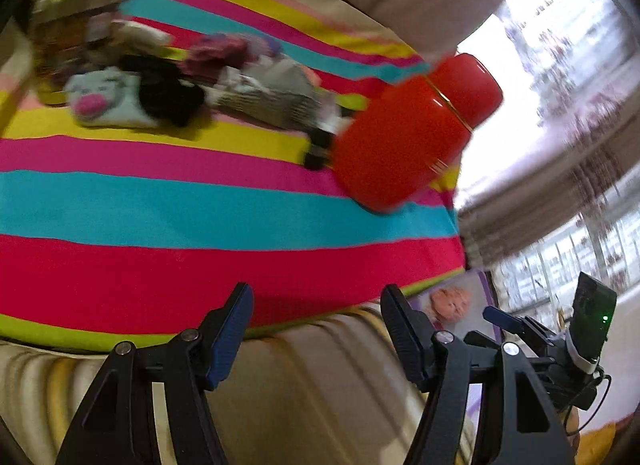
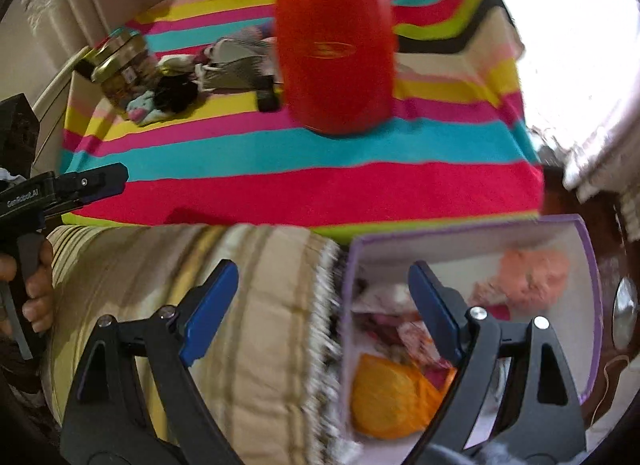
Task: Organize soft objects
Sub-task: 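Move both open tools back over the remaining pile, then grasp a small black item with the right tool while the left tool grasps the black scrunchie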
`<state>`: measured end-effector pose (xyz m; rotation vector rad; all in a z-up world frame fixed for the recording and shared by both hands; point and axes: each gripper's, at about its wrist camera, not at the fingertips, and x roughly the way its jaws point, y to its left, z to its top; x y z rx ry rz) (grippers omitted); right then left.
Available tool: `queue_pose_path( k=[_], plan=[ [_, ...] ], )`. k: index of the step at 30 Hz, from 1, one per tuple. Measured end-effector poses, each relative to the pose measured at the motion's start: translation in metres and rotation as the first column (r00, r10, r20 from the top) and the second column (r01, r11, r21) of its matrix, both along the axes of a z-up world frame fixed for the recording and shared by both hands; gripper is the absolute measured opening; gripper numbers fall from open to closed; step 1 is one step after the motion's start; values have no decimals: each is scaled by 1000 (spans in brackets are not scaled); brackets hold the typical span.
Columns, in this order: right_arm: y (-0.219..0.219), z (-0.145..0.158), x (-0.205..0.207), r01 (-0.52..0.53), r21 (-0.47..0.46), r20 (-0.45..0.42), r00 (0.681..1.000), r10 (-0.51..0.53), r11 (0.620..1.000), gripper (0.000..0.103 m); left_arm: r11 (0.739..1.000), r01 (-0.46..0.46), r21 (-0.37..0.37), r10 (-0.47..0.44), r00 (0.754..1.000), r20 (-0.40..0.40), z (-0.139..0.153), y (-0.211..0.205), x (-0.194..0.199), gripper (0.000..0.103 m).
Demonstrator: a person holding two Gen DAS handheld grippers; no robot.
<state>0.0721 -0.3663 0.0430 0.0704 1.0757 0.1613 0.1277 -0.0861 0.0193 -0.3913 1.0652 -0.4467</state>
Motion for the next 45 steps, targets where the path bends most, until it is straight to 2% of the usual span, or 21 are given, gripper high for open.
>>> queue_pose_path(
  k=[7,14,22,26,29,34,37,43,45],
  plan=[
    [47,-2,32,-68,-20,9,998,68,998,89,995,-102,13,102,995,3,-4,55,12,67],
    [79,-8,64,-63,-71,25,998,65,995,89,992,-125,20,125,992,27,-7,73,27,66],
    [126,-21,96,-25,-263,69,997,45,965,89,990,-139,38,137,989,53,-7,80,50,66],
    [155,-28,115,12,-400,107,994,34,916,89,988,-150,39,148,988,53,-9,85,56,66],
    [174,-34,133,58,-506,140,990,16,861,89,986,-165,39,163,986,44,-14,91,59,66],
    [199,-52,166,104,-612,145,989,-18,784,89,981,-190,43,190,982,18,-24,97,63,65],
    [207,-62,179,123,-677,162,987,-16,726,89,978,-201,49,201,980,9,-27,100,64,65],
    [204,-76,203,130,-713,145,989,-37,689,87,978,-201,57,200,980,18,-26,96,65,64],
    [206,-81,207,126,-728,142,989,-31,674,82,978,-200,58,199,980,30,-23,95,68,64]
  ],
)
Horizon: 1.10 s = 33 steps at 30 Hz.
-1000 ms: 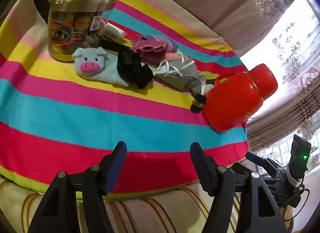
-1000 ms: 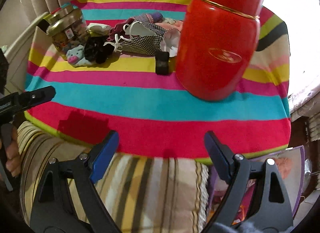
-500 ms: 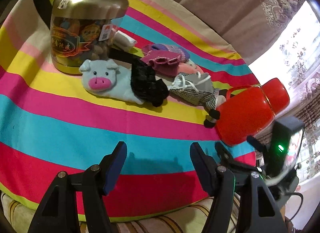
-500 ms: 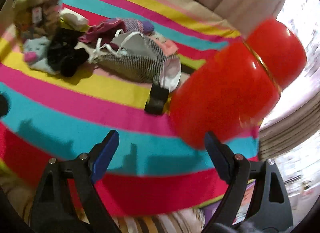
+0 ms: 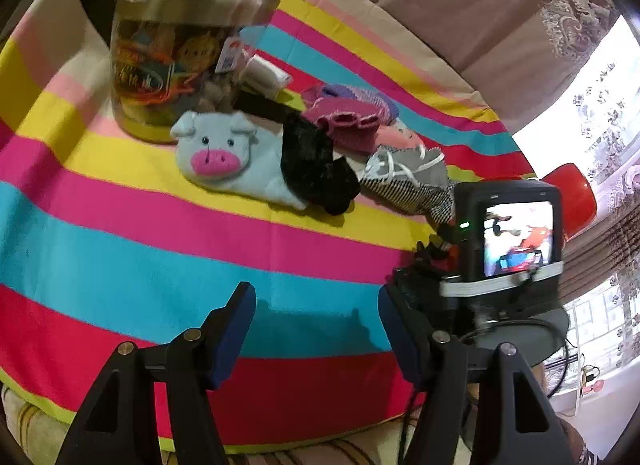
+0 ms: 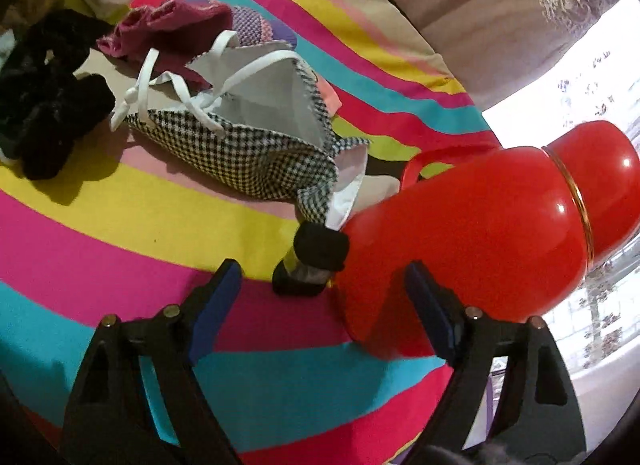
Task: Organize soft objects
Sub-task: 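Grasp a small black item with the right tool while the left tool grasps the black scrunchie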
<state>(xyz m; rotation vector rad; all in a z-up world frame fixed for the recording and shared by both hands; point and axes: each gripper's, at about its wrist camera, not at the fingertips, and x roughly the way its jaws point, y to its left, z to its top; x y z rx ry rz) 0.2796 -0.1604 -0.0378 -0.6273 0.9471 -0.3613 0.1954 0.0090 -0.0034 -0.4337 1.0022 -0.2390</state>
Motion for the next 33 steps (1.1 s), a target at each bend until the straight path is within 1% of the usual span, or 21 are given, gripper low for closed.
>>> queue_pose_path(
  k=[4,7,10,11,12,13,14,18,21,23,25,26,28,29,30,31,33],
  plan=[
    [-1,-6,6,2,7,-17,1000,-2,1000,75,1000,5,-9,-4,999,38,10,0,12,64],
    [-7,-8,12,17,27,-20,1000,-17,999,64,999,11,-31,-9,997,73,18,3,27,64],
    [-10,-9,16,22,53,-19,1000,-21,998,58,999,10,-32,-7,995,95,21,5,42,64],
    [-12,-9,17,20,66,-21,1000,-19,998,50,1000,12,-22,-10,995,99,21,5,46,64],
    [-13,-10,18,19,71,-23,1000,-18,997,45,1000,17,-1,-17,994,105,20,4,51,64],
    [-14,-11,19,16,68,-15,1000,-15,998,43,999,26,34,-30,993,110,19,2,57,64],
    [-15,-11,19,14,73,-9,1000,-14,997,41,998,34,50,-40,993,111,18,1,60,64],
    [-17,-6,16,-1,124,11,1000,-1,992,37,993,55,100,-66,991,112,9,-4,76,64],
    [-18,-3,12,-13,162,17,1000,11,987,36,990,48,135,-59,995,78,-2,-6,89,64],
    [-19,2,7,-25,195,27,999,21,980,36,987,48,155,-60,995,75,-6,-9,94,64],
    [-20,7,2,-40,223,37,999,33,974,36,980,55,189,-68,995,67,-10,-14,100,50],
    [-20,12,-3,-53,243,45,998,44,969,36,978,56,200,-70,996,63,-12,-16,102,48],
    [-21,17,-9,-74,279,54,997,61,957,36,973,63,220,-78,995,60,-14,-21,107,32],
    [-22,19,-11,-80,297,54,996,67,951,36,971,65,230,-81,995,61,-15,-22,108,28],
    [-23,22,-14,-89,329,52,996,76,940,36,970,65,236,-82,995,63,-16,-23,108,21],
    [-25,23,-17,-94,351,50,995,81,932,36,971,62,232,-80,995,67,-15,-23,107,18],
    [-31,29,-23,-107,412,57,994,92,905,36,973,59,223,-78,994,81,-12,-20,103,16]
  ],
)
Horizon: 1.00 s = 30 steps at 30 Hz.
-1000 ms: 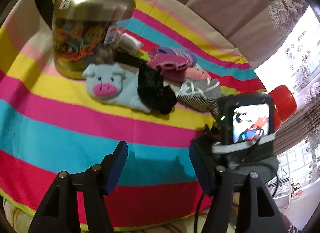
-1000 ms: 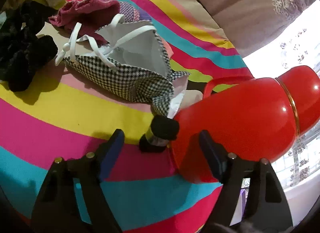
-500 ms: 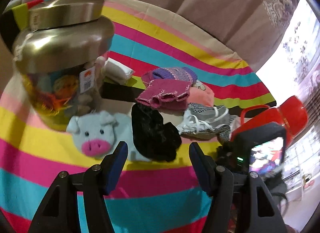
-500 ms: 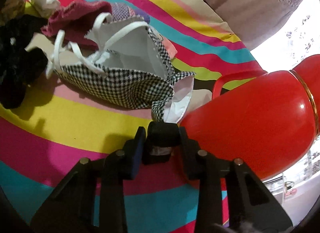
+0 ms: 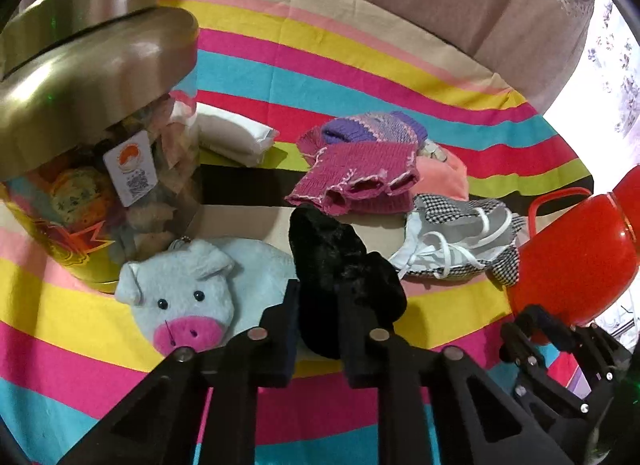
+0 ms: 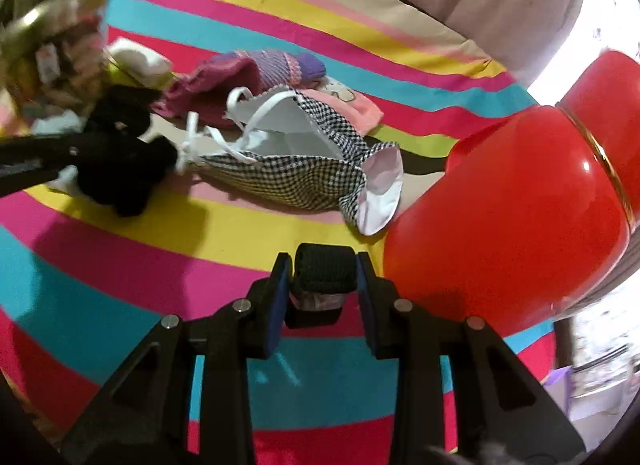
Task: Organize soft objects
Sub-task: 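Grasp a small black item with the right tool while the left tool grasps the black scrunchie, then carry both black items to the white box and open both tools inside it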
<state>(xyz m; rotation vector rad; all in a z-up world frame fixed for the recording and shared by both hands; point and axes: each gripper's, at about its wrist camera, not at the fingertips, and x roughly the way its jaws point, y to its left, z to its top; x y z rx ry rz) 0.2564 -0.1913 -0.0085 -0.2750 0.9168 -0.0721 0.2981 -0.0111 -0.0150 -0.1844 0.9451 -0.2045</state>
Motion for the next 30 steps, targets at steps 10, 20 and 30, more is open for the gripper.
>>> queue_pose_path(
  k=[10,20,30],
  plan=[
    [-25,21,-32,-22,181,16,1000,19,983,36,996,7,-91,-3,999,54,26,5,-38,14],
    [-63,37,-74,19,259,17,1000,-25,966,36,986,65,-154,-47,992,117,61,-13,-80,14],
    [-128,48,-128,126,265,14,991,-135,956,36,965,178,-193,-151,978,146,79,-61,-119,14]
  ],
)
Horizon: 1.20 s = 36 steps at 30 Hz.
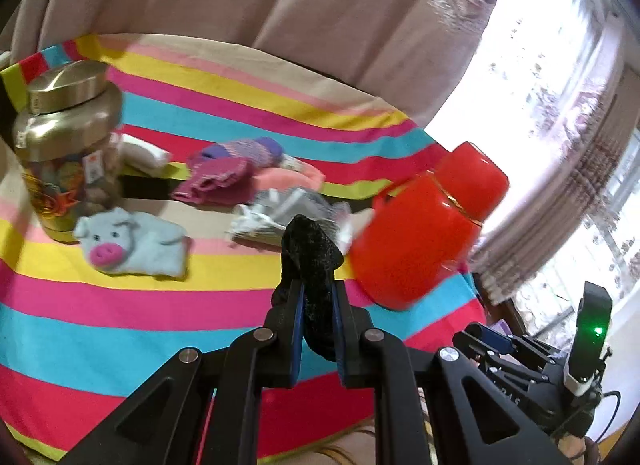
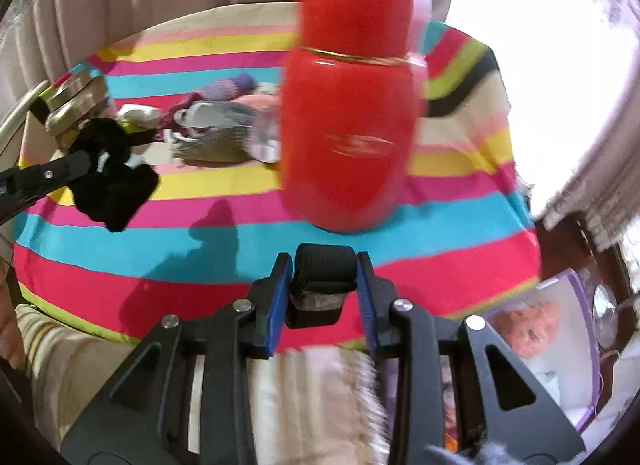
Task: Organize soft objects
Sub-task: 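Carry both black items to the white box and open both tools inside it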
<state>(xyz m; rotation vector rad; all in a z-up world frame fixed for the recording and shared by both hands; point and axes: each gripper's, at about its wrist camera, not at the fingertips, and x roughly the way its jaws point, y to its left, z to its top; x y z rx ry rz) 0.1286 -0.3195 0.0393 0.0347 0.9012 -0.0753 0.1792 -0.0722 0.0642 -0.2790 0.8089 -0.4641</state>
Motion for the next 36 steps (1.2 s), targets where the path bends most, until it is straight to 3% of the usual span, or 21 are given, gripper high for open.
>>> queue_pose_path(
  k=[10,18,26,36],
  plan=[
    [-95,-2,-64,137,60,-15,991,-136,989,36,990,138,-40,-138,990,7,15,-61,-33,14],
    [-153,-15,-96,262,30,-72,963,-260,965,36,962,266,-60,-267,964,-11,17,-114,-55,14],
    [-208,-25,-122,386,15,-110,917,-383,922,36,912,406,-55,-409,912,-45,11,-177,-79,14],
    [-239,-24,-140,432,27,-103,898,-427,901,36,826,563,33,-561,826,-55,5,-267,-96,14]
  ],
)
